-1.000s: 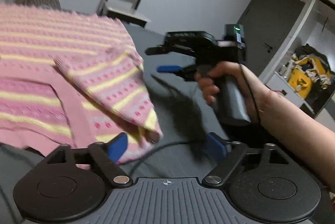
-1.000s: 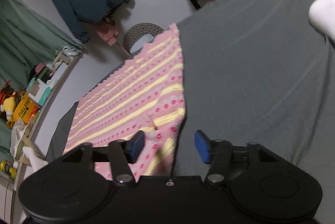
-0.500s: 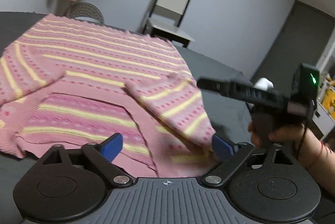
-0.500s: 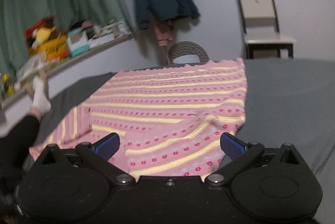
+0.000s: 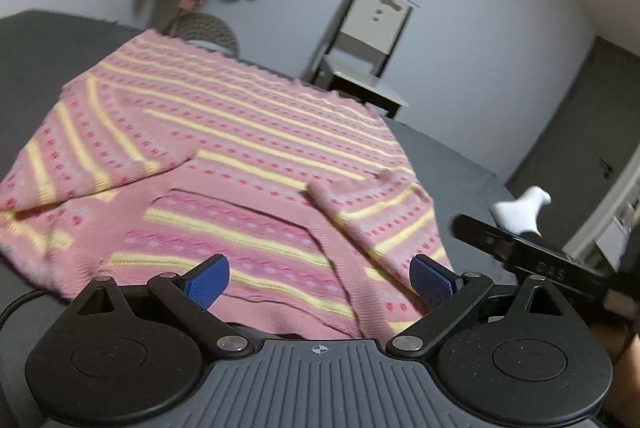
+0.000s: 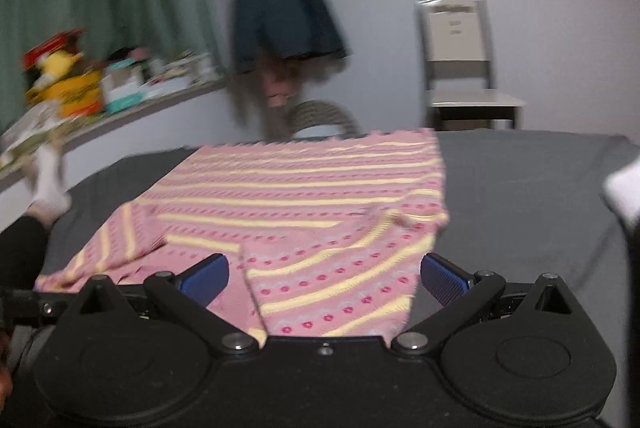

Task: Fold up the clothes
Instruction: 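Open the right tool to release the sleeve and withdraw both tools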

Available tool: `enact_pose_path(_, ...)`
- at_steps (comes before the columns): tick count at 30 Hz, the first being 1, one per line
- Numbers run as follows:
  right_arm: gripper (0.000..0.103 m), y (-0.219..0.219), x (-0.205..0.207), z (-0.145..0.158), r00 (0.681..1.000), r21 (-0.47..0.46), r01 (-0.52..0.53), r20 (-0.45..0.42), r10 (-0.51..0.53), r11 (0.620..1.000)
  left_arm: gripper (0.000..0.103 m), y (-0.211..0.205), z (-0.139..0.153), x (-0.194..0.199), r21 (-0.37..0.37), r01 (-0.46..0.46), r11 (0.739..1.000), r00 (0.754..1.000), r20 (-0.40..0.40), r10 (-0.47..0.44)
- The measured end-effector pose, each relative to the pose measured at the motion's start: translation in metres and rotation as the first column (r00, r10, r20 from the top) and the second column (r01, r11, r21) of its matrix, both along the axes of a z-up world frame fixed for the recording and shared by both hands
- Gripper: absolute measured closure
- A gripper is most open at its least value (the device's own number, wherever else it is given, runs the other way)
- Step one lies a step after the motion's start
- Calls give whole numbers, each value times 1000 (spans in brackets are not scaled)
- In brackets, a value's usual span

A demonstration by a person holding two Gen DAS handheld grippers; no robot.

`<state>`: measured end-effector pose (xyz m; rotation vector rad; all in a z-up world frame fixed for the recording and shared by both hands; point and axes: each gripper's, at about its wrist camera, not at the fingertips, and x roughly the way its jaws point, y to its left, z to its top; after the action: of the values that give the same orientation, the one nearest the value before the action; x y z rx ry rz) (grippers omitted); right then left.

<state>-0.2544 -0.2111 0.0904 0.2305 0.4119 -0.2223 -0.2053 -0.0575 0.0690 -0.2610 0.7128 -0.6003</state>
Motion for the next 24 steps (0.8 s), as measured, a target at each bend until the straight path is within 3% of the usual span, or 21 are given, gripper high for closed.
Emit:
enact_pose_path(3, 0, 10, -4, -2, 996, -5, 81, 31, -80, 997, 6, 5, -5, 5, 26, -76, 997, 997, -30, 77)
enact_pose_path(6, 0, 25, -3, -4, 994, -68, 103, 28, -101, 992, 5, 7, -14, 10, 74, -136, 988, 988, -61, 141)
enact_pose_path(13, 0, 57, 1, -10, 990, -120, 141, 12, -140, 983, 1, 9, -29, 15, 125, -197, 972, 974, -85, 208)
enact_pose_path(24, 0, 99, 26, -33, 981, -198, 167, -68, -184, 966, 1, 6, -32, 10, 199, -207, 958, 978, 39, 203)
